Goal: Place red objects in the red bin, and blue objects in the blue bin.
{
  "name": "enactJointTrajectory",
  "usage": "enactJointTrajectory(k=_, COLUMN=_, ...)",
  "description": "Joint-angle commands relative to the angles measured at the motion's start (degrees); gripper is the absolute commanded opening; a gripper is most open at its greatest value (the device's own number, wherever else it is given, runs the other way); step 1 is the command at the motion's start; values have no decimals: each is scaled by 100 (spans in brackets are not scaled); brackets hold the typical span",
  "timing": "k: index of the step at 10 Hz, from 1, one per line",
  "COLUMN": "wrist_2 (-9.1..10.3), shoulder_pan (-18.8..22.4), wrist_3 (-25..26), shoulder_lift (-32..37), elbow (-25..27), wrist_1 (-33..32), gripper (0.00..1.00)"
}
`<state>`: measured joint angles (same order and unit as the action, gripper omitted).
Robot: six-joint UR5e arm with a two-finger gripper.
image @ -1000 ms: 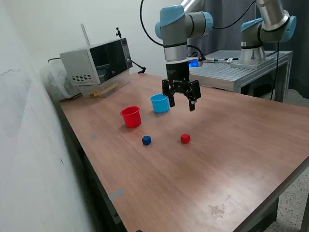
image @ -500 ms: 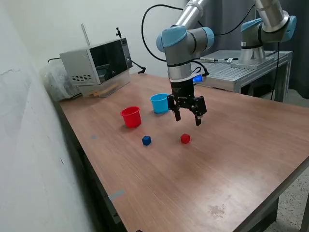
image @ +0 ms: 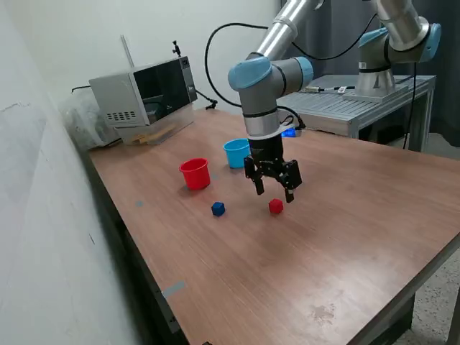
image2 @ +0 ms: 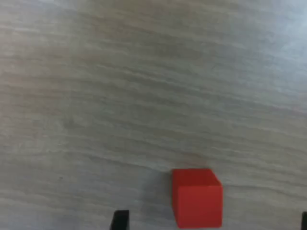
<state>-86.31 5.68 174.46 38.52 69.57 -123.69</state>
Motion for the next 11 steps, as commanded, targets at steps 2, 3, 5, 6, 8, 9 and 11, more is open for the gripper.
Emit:
enactJointTrajectory(k=2, wrist_2=-18, shoulder_pan=-40, wrist_3=0, shoulder_lift=-116, elbow=-67, wrist_1=-24, gripper=100)
enactJointTrajectory(k=3, wrist_2=-18, shoulder_pan=-58, wrist_3=0, shoulder_lift=-160, elbow=-67, wrist_1=-24, gripper=100)
enactJointTrajectory(k=5, wrist_2=-18, shoulder_pan=-67, wrist_3=0, shoulder_lift=-169, elbow=-5, wrist_1=-59, gripper=100)
enactJointTrajectory(k=6, wrist_2=-26, shoulder_pan=-67, wrist_3=0, shoulder_lift=-169, elbow=-14, wrist_1=-59, gripper=100)
enactJointTrajectory(k=8, wrist_2=-44, shoulder_pan=-67, wrist_3=0, shoulder_lift=-169, elbow=-14, wrist_1=-94, gripper=0)
enactJointTrajectory(k=9, wrist_2=-44, shoulder_pan=-67, wrist_3=0, shoulder_lift=-169, elbow=-5, wrist_1=-94, gripper=0)
enactJointTrajectory(k=11, wrist_2=-53, shoulder_pan=-67, wrist_3=-9, shoulder_lift=-169, elbow=-5, wrist_1=-94, gripper=0)
